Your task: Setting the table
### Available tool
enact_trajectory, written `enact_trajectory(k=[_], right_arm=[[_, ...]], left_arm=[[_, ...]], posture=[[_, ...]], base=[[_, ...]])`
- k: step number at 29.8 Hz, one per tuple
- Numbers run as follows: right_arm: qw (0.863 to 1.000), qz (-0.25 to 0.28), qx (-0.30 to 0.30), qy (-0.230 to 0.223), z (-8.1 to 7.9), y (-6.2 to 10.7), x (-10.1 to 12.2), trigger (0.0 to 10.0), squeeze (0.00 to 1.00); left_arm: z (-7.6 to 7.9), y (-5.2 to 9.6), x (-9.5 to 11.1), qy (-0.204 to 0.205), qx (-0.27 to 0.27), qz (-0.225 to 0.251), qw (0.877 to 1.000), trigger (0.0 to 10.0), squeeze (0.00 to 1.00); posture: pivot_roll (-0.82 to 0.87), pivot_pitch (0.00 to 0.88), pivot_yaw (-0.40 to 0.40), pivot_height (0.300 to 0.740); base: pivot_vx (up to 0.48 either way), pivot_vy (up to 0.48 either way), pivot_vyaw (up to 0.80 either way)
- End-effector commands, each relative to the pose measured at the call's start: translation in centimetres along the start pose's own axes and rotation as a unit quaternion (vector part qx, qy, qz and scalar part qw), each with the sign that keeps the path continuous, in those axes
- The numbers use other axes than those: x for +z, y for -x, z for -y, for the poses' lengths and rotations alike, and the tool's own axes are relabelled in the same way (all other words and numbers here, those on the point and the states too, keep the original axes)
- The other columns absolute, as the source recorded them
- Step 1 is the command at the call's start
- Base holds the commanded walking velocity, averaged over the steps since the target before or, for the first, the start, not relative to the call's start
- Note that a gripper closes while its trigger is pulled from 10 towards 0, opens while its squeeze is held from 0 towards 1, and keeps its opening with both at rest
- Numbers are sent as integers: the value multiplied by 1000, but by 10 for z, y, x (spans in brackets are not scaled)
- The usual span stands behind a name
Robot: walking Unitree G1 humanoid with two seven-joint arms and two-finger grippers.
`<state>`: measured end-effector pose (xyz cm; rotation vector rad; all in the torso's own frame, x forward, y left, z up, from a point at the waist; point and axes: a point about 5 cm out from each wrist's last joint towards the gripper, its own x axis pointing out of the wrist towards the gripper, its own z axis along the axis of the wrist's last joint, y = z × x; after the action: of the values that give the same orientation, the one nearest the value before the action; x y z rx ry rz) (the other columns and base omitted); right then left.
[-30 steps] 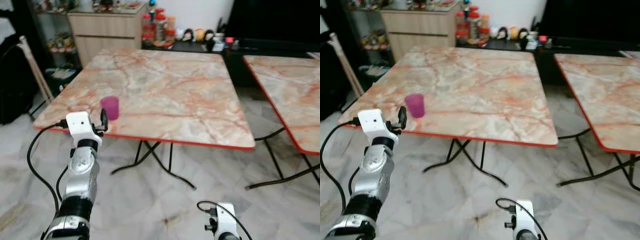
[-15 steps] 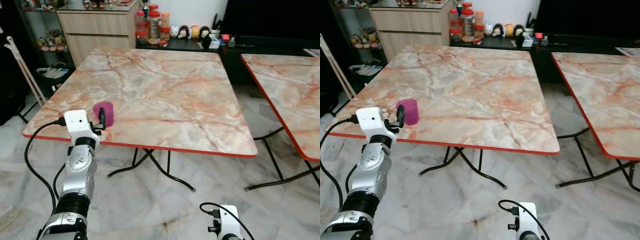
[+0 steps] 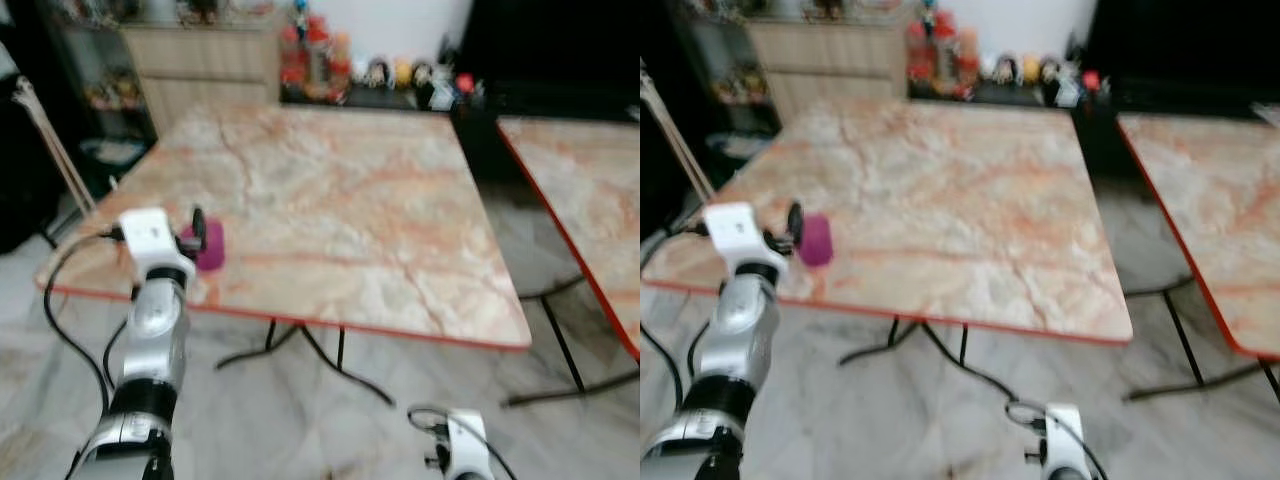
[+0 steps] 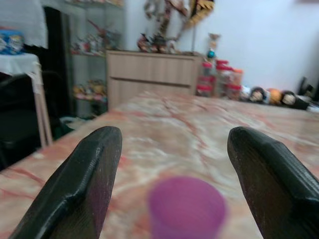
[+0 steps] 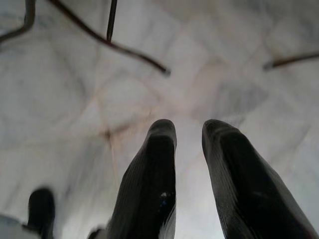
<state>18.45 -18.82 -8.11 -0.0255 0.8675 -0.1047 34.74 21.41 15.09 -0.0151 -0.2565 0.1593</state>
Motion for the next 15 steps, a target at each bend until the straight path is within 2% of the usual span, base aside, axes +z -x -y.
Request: enact_trajectory(k=[1, 15], right_arm=[[1000, 2, 10, -7, -10, -1, 2, 10000, 0], [1000, -4, 11, -8, -10, 0, -1, 10000, 0]], left_arm=[[-10, 0, 0, -3, 16, 0, 1000, 10000, 0], [-13, -2, 1, -7, 17, -1, 1000, 10000, 0]], posture=[[60, 0, -29, 740], [59, 0, -27, 740]], base=[[304, 0, 0], [304, 0, 0]])
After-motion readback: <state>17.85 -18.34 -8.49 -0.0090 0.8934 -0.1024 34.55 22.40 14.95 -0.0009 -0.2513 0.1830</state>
